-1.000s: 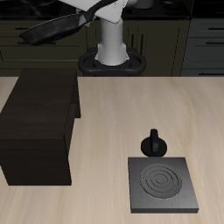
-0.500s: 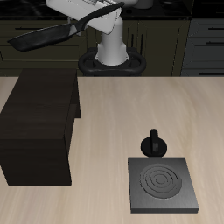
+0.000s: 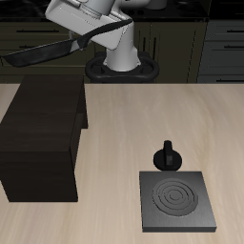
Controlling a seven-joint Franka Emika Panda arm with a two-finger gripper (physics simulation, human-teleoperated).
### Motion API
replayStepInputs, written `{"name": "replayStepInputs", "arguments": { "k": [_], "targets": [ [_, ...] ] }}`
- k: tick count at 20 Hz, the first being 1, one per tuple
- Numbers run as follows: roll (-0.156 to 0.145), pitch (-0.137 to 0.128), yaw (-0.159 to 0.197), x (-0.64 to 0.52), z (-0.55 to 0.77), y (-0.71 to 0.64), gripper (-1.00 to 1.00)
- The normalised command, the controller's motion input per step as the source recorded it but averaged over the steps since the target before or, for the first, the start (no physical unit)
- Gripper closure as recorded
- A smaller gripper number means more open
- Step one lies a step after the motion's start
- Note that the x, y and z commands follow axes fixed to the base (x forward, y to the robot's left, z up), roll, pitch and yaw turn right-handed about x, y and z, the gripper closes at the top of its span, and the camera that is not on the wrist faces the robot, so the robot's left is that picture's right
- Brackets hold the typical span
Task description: Place the frypan on top of the shelf
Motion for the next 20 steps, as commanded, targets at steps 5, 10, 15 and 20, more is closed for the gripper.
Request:
{"name": "replayStepInputs", "arguments": {
  "k": [5, 10, 15, 20],
  "targets": [
    [-0.019, 0.050, -0.005, 0.22, -0.30, -0.04, 1.00],
    [-0.028, 0.020, 0.053, 0.16, -0.22, -0.02, 1.00],
    [-0.053, 0.058, -0.012, 0.21, -0.32, -0.20, 1.00],
    [-0.103, 0.050, -0.006, 0.11, -0.25, -0.19, -1.00]
  ]
}}
